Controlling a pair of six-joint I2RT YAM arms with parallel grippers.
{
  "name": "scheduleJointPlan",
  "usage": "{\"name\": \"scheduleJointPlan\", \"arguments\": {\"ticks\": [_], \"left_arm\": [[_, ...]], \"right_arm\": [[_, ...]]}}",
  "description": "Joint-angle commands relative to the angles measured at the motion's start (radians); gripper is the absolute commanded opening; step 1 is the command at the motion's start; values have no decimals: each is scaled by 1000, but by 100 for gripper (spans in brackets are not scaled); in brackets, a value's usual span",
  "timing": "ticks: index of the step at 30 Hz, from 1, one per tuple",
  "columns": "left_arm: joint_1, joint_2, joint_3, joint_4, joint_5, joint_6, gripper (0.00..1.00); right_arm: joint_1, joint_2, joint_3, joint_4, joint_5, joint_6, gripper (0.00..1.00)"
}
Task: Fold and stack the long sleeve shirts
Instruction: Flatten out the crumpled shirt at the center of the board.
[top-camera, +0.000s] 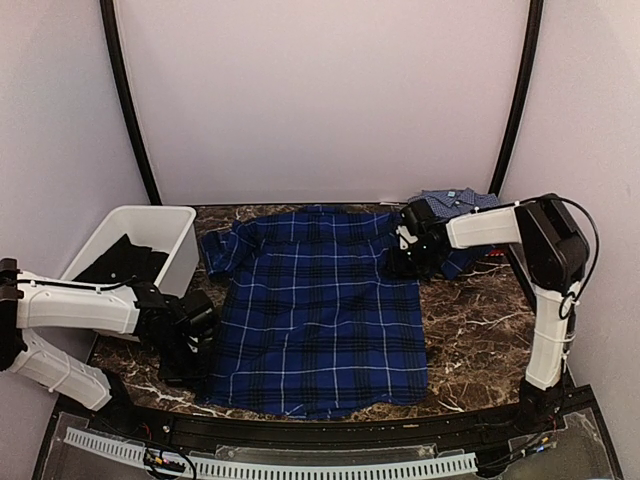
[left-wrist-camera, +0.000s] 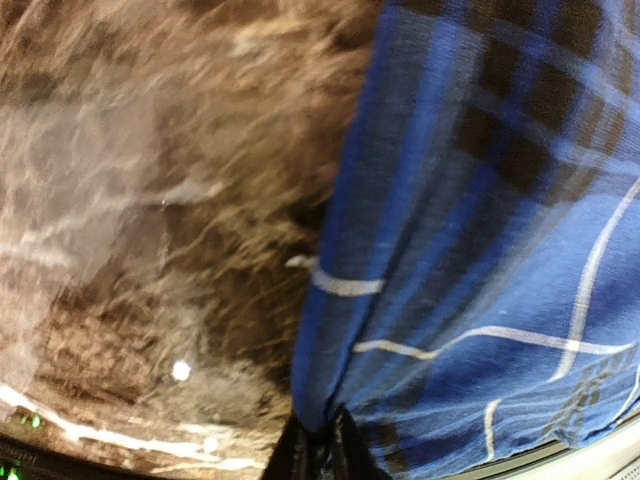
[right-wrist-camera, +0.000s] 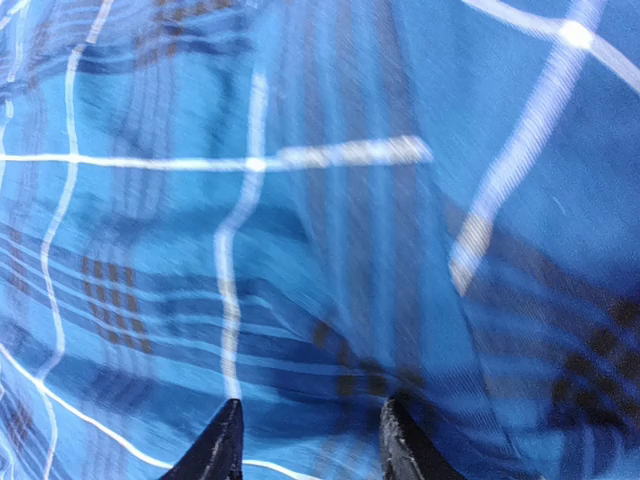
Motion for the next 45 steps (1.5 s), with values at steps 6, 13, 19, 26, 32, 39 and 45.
{"name": "scheduleJointPlan", "arguments": {"ticks": [6, 13, 19, 26, 32, 39, 45], "left_arm": [[-6, -55, 182, -233, -68, 56, 34], [-5, 22, 392, -127, -108, 105, 38], [8, 220, 507, 96, -126, 171, 40], [36, 368, 445, 282, -117, 203, 38], [51, 355, 325, 326, -132, 202, 38], [54, 320, 241, 328, -132, 204, 38], [54, 297, 212, 319, -162, 199, 38]], "right_arm": [[107, -298, -98, -153, 87, 32, 51], [308, -569, -326, -108, 75, 233, 45], [493, -709, -500, -65, 122, 444, 39], [636, -753, -685, 9, 156, 616, 36], [698, -812, -829, 53, 156, 721, 36], [752, -806, -898, 64, 127, 776, 36], [767, -857, -940, -6, 111, 822, 37]]}}
